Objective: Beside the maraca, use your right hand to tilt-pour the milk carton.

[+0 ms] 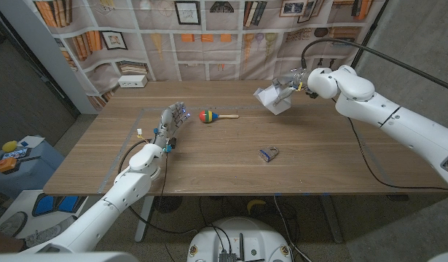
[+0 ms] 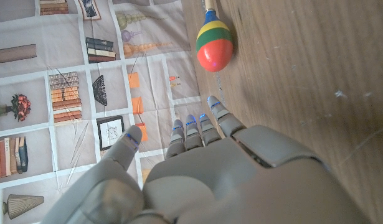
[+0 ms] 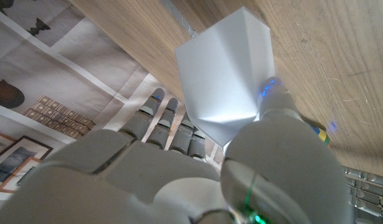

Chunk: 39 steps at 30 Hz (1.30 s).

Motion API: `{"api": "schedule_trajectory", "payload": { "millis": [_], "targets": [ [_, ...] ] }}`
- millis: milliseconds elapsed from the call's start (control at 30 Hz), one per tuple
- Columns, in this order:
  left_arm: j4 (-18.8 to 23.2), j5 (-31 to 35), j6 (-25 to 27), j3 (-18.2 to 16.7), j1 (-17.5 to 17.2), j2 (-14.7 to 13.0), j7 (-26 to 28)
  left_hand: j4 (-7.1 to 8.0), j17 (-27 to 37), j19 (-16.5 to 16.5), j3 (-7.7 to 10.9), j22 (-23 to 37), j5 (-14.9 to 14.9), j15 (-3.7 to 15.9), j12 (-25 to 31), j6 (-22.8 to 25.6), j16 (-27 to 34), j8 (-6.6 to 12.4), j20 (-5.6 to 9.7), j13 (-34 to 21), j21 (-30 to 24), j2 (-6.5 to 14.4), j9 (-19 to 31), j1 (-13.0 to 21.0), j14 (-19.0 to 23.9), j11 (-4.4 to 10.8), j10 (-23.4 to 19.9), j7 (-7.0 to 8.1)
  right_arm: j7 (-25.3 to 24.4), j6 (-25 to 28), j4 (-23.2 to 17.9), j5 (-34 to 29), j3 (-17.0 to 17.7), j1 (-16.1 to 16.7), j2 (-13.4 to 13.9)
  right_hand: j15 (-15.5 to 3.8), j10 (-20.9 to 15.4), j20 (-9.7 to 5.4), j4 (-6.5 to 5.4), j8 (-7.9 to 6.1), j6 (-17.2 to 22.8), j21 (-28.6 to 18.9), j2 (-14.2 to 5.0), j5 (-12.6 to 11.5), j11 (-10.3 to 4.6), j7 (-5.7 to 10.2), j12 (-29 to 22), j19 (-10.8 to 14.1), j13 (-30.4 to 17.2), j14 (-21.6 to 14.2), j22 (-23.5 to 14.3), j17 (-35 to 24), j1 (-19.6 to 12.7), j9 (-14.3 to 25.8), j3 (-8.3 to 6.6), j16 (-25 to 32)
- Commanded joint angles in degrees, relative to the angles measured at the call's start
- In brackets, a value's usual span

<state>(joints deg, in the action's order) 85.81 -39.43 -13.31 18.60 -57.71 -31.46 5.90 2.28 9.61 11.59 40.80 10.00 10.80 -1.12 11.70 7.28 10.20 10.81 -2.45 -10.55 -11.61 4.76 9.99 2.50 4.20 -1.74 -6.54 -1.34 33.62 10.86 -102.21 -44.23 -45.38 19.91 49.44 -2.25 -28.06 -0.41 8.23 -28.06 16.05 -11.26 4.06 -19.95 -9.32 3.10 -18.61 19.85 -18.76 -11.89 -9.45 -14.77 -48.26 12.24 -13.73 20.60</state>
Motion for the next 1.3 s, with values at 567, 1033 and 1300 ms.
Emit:
{"api": "schedule_trajectory", "payload": {
  "millis": [567, 1033, 1300],
  "targets": [
    [-0.77, -0.09, -0.03, -0.17, -0.28, 0.05, 0.17, -0.16, 0.09, 0.45, 0.62, 0.09, -0.05, -0.24, -0.11, 0.57, -0.06, -0.06, -0.02, -0.07, 0.09, 3.93, 0.35, -0.42, 0.46, -0.26, -0.37, 0.18, 20.88, -8.46, 4.31, -21.79, -5.77, -9.13, -6.04, -4.98, -0.13, -0.26, 0.02, 0.15, 0.26, 0.11, -0.15, -0.57, -0.30, 0.80, 0.62, 0.91, -0.46, -0.75, -0.18, -0.27, 0.17, 0.03, -0.40, -0.02],
    [-1.38, -0.21, -0.75, -0.27, -0.47, 0.41, 0.08, -0.22, 0.09, 0.40, 0.80, 0.10, -0.07, -0.32, -0.12, 0.60, -0.07, -0.07, -0.05, -0.08, 0.14, 3.94, 0.35, -0.41, 0.42, -0.33, -0.39, 0.16, 24.66, -12.86, 4.97, -29.08, -8.09, -10.31, -7.39, -5.06, -0.05, -0.15, -0.12, 0.24, -0.02, 0.22, -0.14, -0.79, -0.42, 1.17, 0.88, 0.87, -0.59, -0.73, -0.18, -0.32, 0.45, 0.00, -0.43, -0.13],
    [-2.04, -0.32, -1.56, -0.38, -0.44, 0.63, -0.47, -0.27, 0.09, 0.43, 0.93, 0.10, -0.08, -0.24, -0.08, 0.84, -0.03, 0.00, -0.08, -0.08, 0.14, 3.96, 0.36, -0.39, 0.52, -0.32, -0.56, 0.11, 26.91, -15.62, 5.16, -34.34, -10.01, -11.22, -8.60, -5.10, -0.04, -0.04, -0.27, 0.26, -0.10, 0.26, -0.20, -0.94, -0.53, 1.10, 1.02, 0.89, -0.68, -0.81, -0.18, -0.38, 0.73, -0.01, -0.44, -0.16]
  ]
}}
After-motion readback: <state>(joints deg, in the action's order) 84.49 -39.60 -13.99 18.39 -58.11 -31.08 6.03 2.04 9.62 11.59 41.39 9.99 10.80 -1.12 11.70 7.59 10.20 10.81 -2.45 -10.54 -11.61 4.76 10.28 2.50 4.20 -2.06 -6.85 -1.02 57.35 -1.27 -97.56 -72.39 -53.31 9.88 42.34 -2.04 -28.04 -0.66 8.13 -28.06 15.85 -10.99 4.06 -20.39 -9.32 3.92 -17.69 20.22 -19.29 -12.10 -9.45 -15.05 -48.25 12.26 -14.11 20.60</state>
